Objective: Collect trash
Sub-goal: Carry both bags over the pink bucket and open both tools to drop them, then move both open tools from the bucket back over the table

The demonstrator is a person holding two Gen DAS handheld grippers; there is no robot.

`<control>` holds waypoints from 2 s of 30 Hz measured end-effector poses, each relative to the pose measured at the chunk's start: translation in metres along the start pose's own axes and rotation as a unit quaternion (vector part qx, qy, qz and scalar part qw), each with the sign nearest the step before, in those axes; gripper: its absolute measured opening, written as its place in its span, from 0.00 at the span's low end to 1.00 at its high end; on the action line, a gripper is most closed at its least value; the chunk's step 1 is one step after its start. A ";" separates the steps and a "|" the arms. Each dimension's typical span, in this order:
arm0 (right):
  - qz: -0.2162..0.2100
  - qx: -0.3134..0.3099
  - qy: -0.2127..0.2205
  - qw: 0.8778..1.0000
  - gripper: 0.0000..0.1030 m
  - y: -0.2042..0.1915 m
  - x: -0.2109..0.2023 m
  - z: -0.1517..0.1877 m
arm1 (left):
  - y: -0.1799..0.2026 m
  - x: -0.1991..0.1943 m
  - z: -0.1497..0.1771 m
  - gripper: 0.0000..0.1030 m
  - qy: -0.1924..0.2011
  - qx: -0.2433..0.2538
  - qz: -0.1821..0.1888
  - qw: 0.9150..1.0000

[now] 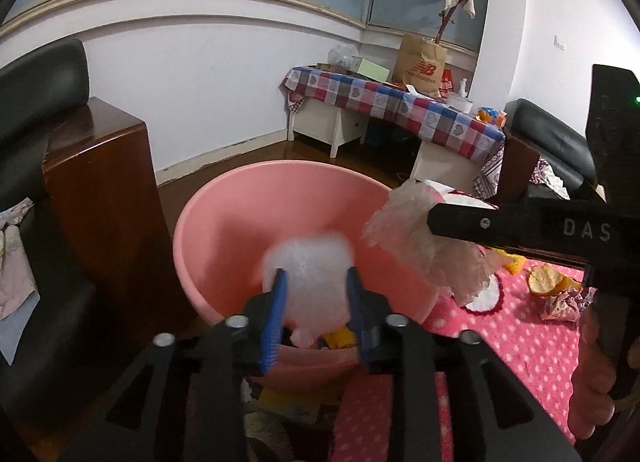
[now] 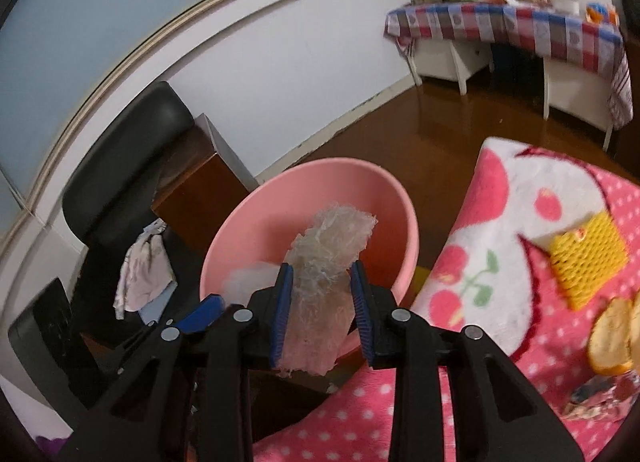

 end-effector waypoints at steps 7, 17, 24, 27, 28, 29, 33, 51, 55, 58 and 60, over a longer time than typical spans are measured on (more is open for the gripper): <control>-0.011 0.001 0.007 1.000 0.38 0.000 -0.006 0.002 | 0.004 -0.004 -0.004 0.41 0.006 0.006 -0.004 1.000; 0.010 0.013 0.038 0.999 0.38 0.014 -0.041 0.012 | 0.022 -0.013 -0.004 0.41 0.008 0.020 0.001 1.000; 0.056 0.025 0.057 0.996 0.38 0.038 -0.076 0.034 | 0.047 -0.019 0.003 0.41 0.002 0.039 0.018 0.999; 0.088 0.022 0.069 0.994 0.38 0.050 -0.097 0.046 | 0.063 -0.021 0.009 0.41 -0.001 0.051 0.029 0.998; 0.095 0.021 0.071 0.993 0.38 0.054 -0.101 0.049 | 0.069 -0.022 0.011 0.41 -0.004 0.055 0.034 0.998; 0.108 0.018 0.074 0.991 0.38 0.058 -0.109 0.055 | 0.074 -0.022 0.013 0.41 -0.006 0.059 0.038 0.998; 0.145 0.021 0.078 0.986 0.38 0.079 -0.131 0.079 | 0.094 -0.022 0.022 0.41 -0.015 0.076 0.051 0.996; 0.221 0.129 0.114 0.960 0.38 0.174 -0.205 0.137 | 0.156 -0.015 0.054 0.47 -0.048 0.138 0.081 0.986; 0.222 0.143 0.121 0.957 0.38 0.187 -0.212 0.134 | 0.162 -0.014 0.056 0.47 -0.051 0.145 0.082 0.985; 0.214 0.165 0.113 0.956 0.38 0.199 -0.208 0.134 | 0.165 -0.012 0.058 0.47 -0.055 0.149 0.083 0.984; 0.203 0.178 0.110 0.956 0.38 0.205 -0.204 0.133 | 0.166 -0.012 0.060 0.47 -0.056 0.152 0.083 0.983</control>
Point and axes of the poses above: each gripper's, at about its wrist camera, not at the fingertips, and x roughly the way its jaws point, y to its right, z to its underside, the point moved 9 cm from there along x, roughly the way its jaws point, and after that the axes turned 5 degrees about -x, right-handed, at the moved point
